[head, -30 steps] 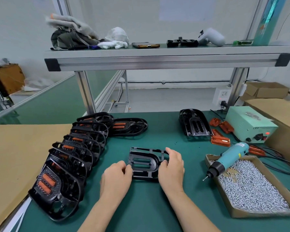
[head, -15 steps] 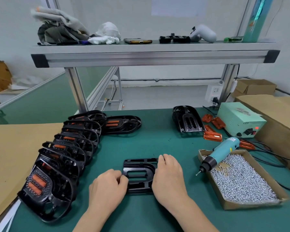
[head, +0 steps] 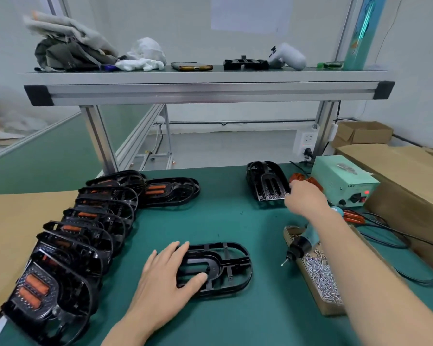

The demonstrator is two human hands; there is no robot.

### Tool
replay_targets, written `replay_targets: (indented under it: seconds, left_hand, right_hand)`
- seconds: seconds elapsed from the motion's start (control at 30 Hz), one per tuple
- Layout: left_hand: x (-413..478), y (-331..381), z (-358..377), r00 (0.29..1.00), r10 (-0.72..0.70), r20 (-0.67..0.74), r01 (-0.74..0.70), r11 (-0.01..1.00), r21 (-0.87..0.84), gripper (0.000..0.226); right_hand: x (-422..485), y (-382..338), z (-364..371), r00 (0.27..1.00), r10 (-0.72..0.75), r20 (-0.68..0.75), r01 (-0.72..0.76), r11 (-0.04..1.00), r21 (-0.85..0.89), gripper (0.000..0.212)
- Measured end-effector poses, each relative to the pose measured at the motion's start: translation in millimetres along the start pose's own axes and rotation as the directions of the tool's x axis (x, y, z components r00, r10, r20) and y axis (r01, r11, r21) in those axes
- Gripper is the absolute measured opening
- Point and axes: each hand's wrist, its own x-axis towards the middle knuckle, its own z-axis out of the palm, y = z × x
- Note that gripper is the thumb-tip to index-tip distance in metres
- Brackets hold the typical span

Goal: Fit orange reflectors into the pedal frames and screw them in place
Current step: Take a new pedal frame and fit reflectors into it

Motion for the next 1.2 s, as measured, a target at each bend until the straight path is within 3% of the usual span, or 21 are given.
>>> replay_targets:
  seconds: [0.13,0.3,0.43,0.67,0.9,1.03,1.1,1.2]
  left_hand:
    - [-2.7,1.3,0.5,0.998,0.068,-0.014,-0.067,0.998,0.020,0.091]
    - [-2.0,1.1,-1.4,0.997,0.075,0.009,-0.075,0.997,-0.003,0.092]
    - [-2.0,2.5,-1.3,0.997,0.070,0.008,-0.070,0.997,-0.019,0.087]
    - [-2.6,2.5,-1.6,0.993,0.117,0.011,-0.116,0.992,-0.040,0.080]
    - [-2.9,0.9,0.0,0.993,0.120,0.005,-0.119,0.991,-0.062,0.080]
    - [-3.3,2.5,-1.3,0.990,0.135,-0.030,-0.137,0.986,-0.093,0.077]
    - [-3.8,9.9,-4.4,0.984,0.125,-0.127,-0.145,0.975,-0.170,0.067]
    - [-2.3,30.2,-13.6,0.938,0.044,-0.344,-0.147,0.949,-0.279,0.038]
  right_hand:
    - [45.5,29.6,14.1,0.988,0.086,0.130,-0.066,0.986,-0.152,0.035]
    - [66.7,47.8,26.1,0.971,0.065,0.229,0.011,0.949,-0.316,0.022]
    - [58.5,51.5,23.3,0.986,0.025,0.165,0.026,0.953,-0.301,0.006]
    - [42.2,53.8,17.4,0.997,-0.028,0.077,0.052,0.945,-0.322,0.009]
    - [26.6,49.7,13.9,0.969,-0.176,-0.176,0.138,0.968,-0.208,0.023]
    - [6.9,34.6,8.7,0.937,-0.269,-0.223,0.285,0.957,0.045,0.026]
    - [-11.5,22.5,8.2,0.897,-0.348,-0.272,0.391,0.911,0.126,0.028]
    - [-48.0,-0.2,11.0,0.775,-0.513,-0.370,0.605,0.771,0.198,0.029]
